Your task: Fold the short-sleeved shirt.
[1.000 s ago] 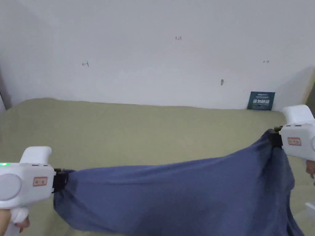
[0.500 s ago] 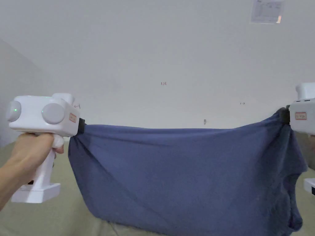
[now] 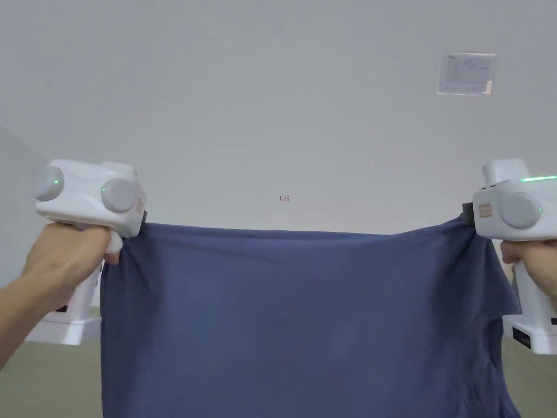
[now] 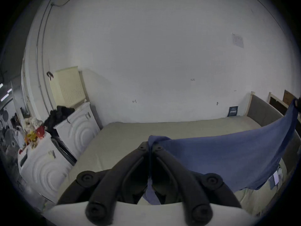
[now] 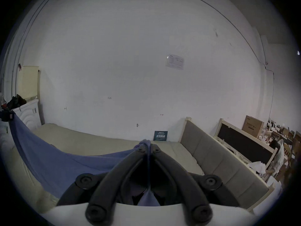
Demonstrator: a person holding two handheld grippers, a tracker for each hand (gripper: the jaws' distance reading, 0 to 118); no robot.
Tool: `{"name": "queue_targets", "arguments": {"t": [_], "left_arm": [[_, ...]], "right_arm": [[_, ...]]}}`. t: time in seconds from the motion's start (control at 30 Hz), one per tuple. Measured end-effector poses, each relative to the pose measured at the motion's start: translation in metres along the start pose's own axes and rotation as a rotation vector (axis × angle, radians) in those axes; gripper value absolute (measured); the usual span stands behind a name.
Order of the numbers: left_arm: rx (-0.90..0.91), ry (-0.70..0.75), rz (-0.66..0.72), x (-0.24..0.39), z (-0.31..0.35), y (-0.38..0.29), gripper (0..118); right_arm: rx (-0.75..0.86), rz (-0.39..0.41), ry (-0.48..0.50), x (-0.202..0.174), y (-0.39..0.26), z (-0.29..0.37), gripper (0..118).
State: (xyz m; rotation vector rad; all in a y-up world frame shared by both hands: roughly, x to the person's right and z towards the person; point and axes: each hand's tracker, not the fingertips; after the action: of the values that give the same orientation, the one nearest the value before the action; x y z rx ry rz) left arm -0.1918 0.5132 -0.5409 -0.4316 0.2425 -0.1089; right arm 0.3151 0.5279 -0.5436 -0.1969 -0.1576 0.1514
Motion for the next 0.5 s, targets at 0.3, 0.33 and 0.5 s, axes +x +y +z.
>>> {"name": "queue_targets", "arguments": {"t": [0.3,0.33,0.5], "left_arm": [[0.043,0.071,-0.009,0.018,-0.070,0.068,2],[0.046,0.082,-0.024,0.021,-0.078,0.073,2],[0.061,0.113,-0.031,0.031,-0.121,0.094,2]], "right_arm": [[0.033,0.021,-0.026,-0.019,0.054,-0.088,1],[0.041,0.026,-0.030,-0.021,0.060,-0.096,1],[0.074,0.044,-0.056,-0.037,0.080,-0.130,1]]}}
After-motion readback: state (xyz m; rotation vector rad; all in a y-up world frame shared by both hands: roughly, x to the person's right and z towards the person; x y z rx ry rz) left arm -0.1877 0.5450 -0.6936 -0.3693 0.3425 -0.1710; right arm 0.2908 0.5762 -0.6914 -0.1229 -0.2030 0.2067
